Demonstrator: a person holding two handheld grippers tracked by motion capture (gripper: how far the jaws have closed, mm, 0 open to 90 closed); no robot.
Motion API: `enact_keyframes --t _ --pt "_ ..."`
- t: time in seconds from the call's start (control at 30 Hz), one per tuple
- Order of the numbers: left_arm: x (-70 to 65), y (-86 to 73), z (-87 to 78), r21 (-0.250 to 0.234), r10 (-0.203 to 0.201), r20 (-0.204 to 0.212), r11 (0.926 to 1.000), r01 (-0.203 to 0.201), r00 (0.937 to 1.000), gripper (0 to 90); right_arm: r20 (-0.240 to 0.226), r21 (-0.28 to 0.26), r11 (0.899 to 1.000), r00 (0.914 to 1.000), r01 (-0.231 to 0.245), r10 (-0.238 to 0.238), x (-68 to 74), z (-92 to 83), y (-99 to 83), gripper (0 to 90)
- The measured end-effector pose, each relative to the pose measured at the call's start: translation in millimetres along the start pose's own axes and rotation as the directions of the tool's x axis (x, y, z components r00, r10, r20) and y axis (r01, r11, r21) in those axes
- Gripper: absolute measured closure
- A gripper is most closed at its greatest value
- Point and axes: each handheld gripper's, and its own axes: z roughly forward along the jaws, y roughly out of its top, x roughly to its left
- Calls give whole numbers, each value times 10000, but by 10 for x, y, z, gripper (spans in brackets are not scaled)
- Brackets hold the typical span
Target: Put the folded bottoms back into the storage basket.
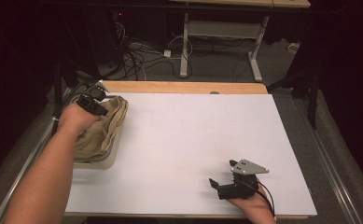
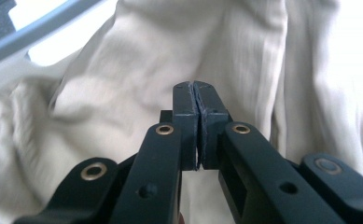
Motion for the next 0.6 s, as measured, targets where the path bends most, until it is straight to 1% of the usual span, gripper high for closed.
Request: enact_keyframes --t 0.13,0.27,0.37,0.5,0.57,0.6 --pt "-13 85 169 -223 -129 135 9997 132 9998 859 46 36 10000 10000 11 -11 5 -3 -2 4" --pt "-15 146 351 -256 -296 317 9992 304 9991 861 71 22 10000 10000 13 -13 4 -7 -3 4" --pt "-2 172 484 -252 -504 430 9984 515 9978 873 87 30 10000 10000 0 0 6 -3 -6 4" --pt "10 182 615 -75 -586 536 9982 591 9968 873 101 71 10000 9999 60 -61 7 3 -9 4" --pt "30 176 667 -62 -751 603 9971 756 9954 875 101 81 10000 9999 52 -52 11 8 -11 4" --pt "36 169 704 17 -726 656 9974 727 9952 875 90 92 9999 9999 63 -64 15 11 -11 4"
